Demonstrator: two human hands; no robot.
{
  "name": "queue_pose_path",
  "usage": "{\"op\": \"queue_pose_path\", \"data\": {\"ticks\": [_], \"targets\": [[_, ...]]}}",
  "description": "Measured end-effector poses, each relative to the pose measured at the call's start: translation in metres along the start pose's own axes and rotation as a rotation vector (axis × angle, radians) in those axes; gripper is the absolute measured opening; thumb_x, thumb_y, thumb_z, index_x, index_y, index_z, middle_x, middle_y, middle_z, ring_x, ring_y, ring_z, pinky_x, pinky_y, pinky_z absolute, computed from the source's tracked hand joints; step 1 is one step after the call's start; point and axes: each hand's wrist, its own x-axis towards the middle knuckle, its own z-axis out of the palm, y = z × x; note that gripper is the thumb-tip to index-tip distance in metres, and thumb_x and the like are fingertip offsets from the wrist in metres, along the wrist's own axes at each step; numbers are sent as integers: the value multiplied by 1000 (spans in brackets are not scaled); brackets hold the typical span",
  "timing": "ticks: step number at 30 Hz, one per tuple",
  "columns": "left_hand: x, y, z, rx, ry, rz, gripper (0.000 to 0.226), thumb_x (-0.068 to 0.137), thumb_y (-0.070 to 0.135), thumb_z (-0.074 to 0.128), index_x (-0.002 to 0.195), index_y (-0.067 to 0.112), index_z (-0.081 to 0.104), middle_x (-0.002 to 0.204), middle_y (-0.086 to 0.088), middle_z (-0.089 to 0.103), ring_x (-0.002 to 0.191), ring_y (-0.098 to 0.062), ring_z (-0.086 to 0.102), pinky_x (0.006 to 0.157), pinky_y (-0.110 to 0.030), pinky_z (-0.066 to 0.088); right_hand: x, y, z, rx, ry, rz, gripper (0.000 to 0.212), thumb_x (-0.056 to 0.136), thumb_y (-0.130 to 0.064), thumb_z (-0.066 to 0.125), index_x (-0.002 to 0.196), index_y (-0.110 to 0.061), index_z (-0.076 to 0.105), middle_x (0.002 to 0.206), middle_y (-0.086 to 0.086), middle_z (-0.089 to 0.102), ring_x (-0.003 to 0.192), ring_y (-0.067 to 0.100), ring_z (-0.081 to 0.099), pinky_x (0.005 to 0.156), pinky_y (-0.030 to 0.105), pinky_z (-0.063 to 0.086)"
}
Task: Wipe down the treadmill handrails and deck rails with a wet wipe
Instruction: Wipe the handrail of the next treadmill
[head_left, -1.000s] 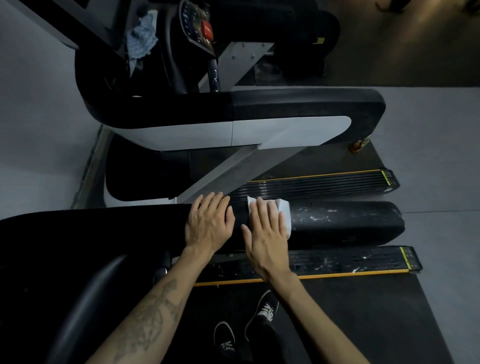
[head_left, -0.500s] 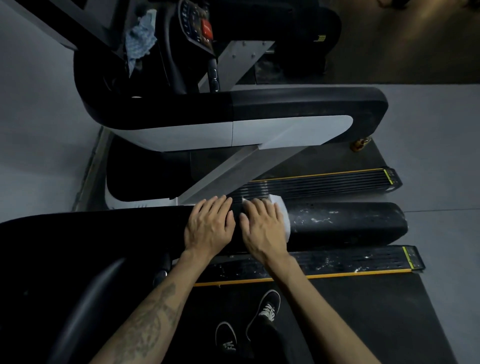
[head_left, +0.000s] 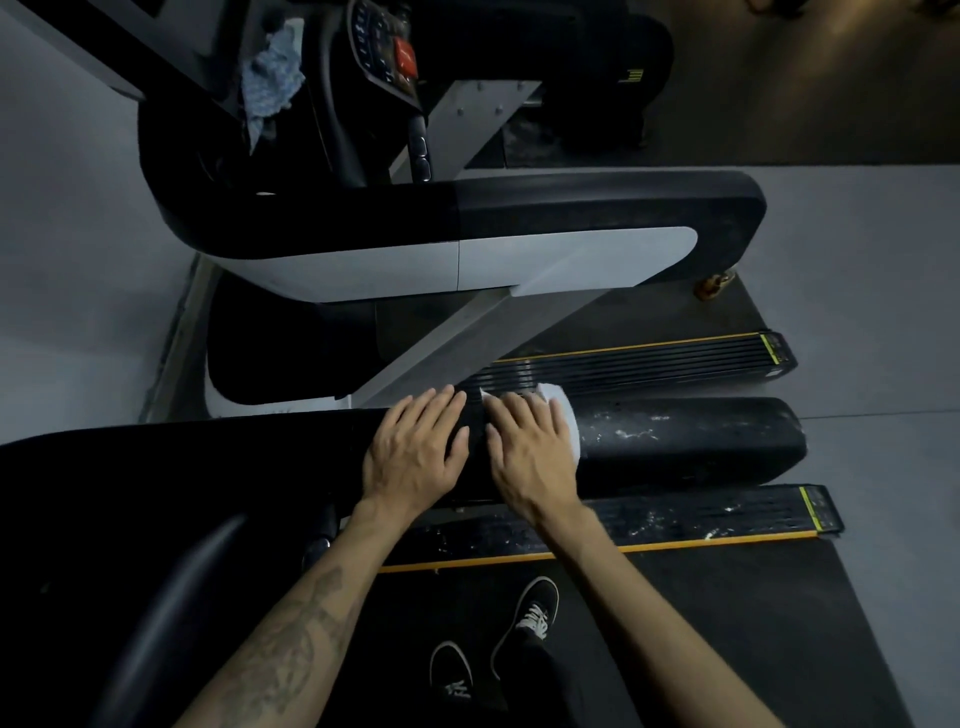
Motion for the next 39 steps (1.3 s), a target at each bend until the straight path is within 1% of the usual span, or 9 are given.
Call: {"op": "queue_pose_path", "data": {"ticks": [4, 7, 10, 16, 20, 22, 28, 34, 39], "targets": [[0, 1, -4, -16, -13, -10, 49, 103, 35, 44, 138, 8, 64, 139, -11, 65, 129, -27, 62, 109, -47, 47, 9, 28, -6, -115, -18, -28, 54, 106, -50, 21, 148, -30, 48, 138, -4, 57, 137, 21, 43, 122, 44, 21], [1, 3, -5, -20, -33, -34, 49, 103, 35, 43, 137, 8, 65, 138, -10, 66, 128, -27, 62, 110, -47, 45, -9, 30, -2, -101, 45, 139, 57, 107, -52, 17, 151, -26, 43, 147, -3, 49, 145, 21, 34, 123, 46, 20], [2, 3, -4, -26, -58, -50, 49, 102, 36, 42, 135, 8, 66, 136, -10, 67, 127, -28, 63, 110, -47, 46, -27, 4, 8, 3, 110, 264, 65, 105, -54, 18, 156, -18, 39, 161, 7, 37, 154, 29, 25, 125, 50, 17], [2, 3, -7, -20, -141, -67, 52, 105, 38, 37, 142, 11, 61, 142, -9, 63, 134, -26, 57, 115, -47, 39, -16, 18, 0, -18, -9, 0, 63, 106, -54, 13, 162, -28, 24, 170, 3, 22, 158, 22, 12, 128, 41, 7], [3, 14, -5, -19, -155, -154, 55, 105, 39, 30, 143, 12, 59, 146, -9, 59, 139, -27, 52, 119, -49, 34, -25, 34, 1, -32, 27, 131, 70, 104, -57, 4, 164, -23, 17, 172, 3, 9, 159, 21, 4, 129, 45, 5], [5, 27, -4, -17, -159, -215, 57, 105, 39, 25, 144, 12, 58, 148, -9, 58, 141, -28, 49, 121, -51, 30, -39, 24, 10, 0, 79, 169, 73, 104, -57, 11, 163, -16, 21, 171, 9, 10, 159, 25, 6, 129, 47, 8], [10, 51, 0, -10, -159, -241, 60, 106, 41, 21, 146, 13, 56, 152, -8, 54, 146, -28, 44, 123, -52, 26, -31, 42, 8, -41, 22, -110, 65, 107, -52, 14, 164, -22, 18, 172, 4, 5, 159, 21, 2, 129, 45, 12], [9, 55, 6, 26, -138, -282, 59, 107, 42, 20, 147, 15, 56, 152, -7, 54, 147, -27, 42, 123, -51, 25, -58, 43, 23, -24, 99, 32, 72, 106, -51, 20, 163, -8, 13, 171, 13, 2, 159, 27, -1, 129, 45, 8], [9, 60, 7, 45, -172, -328, 64, 106, 47, 15, 150, 18, 51, 157, -6, 48, 151, -26, 35, 125, -52, 22, -46, 50, 17, -106, 3, -193, 72, 108, -49, 25, 164, -11, 3, 171, 12, -10, 158, 27, -11, 129, 46, 5]]}}
